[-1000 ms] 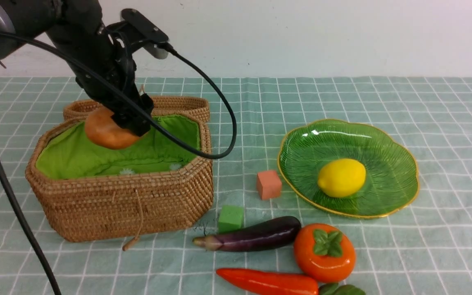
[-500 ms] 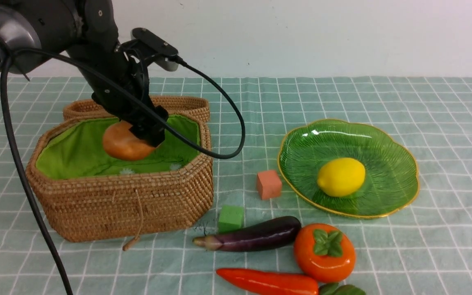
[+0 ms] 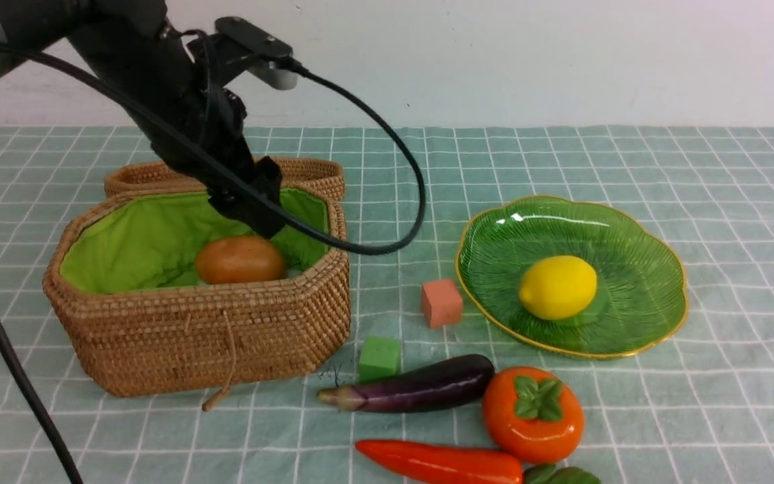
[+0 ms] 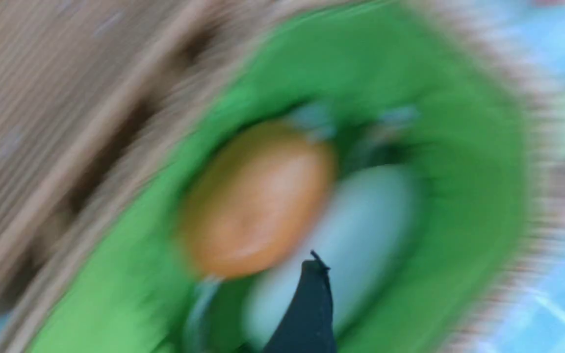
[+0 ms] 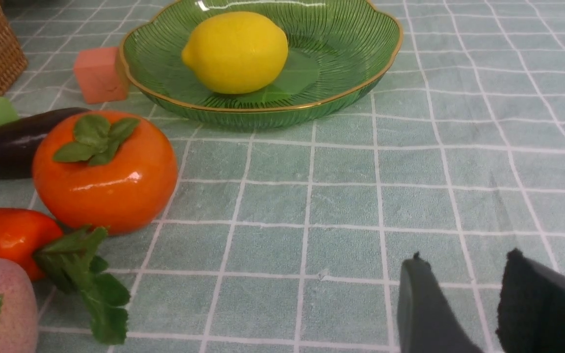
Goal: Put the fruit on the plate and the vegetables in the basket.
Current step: Use the left arm to grab a carrot and put it into the left basket
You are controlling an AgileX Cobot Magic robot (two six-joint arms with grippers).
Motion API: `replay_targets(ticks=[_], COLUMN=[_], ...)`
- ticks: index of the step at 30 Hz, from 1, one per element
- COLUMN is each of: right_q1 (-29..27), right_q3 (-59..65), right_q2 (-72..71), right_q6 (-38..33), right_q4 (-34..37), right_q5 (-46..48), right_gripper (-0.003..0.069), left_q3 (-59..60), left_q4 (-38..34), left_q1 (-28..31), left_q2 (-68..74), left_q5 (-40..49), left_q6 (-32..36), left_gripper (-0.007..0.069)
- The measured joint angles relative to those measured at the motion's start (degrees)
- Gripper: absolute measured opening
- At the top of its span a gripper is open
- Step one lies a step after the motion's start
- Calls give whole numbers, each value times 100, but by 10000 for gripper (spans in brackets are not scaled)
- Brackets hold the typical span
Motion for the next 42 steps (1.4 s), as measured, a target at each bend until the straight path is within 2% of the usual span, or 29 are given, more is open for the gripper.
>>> replay_targets(ticks=[2, 6, 9, 14, 24, 42], right_q1=[0, 0, 0, 0, 0, 0], right_q3=[0, 0, 0, 0, 0, 0], right_q2=[0, 0, 0, 0, 0, 0], right_q6=[0, 0, 0, 0, 0, 0], right_q4=[0, 0, 0, 0, 0, 0], right_q5=[0, 0, 0, 0, 0, 0], right_gripper=[241, 241, 241, 241, 241, 241], left_q3=[41, 340, 700, 1406, 1748, 1748], left_q4=[-370, -498, -274, 96, 280, 412], left_q1=[-423, -1279, -1794, -2349, -2728, -2734], left_q2=[-132, -224, -159, 151, 584, 1360], left_q5=[40, 53, 53, 19, -949, -1465], left_q6=[703, 1497, 1762, 1711, 1584, 1565], left_gripper=[633, 596, 561, 508, 498, 471])
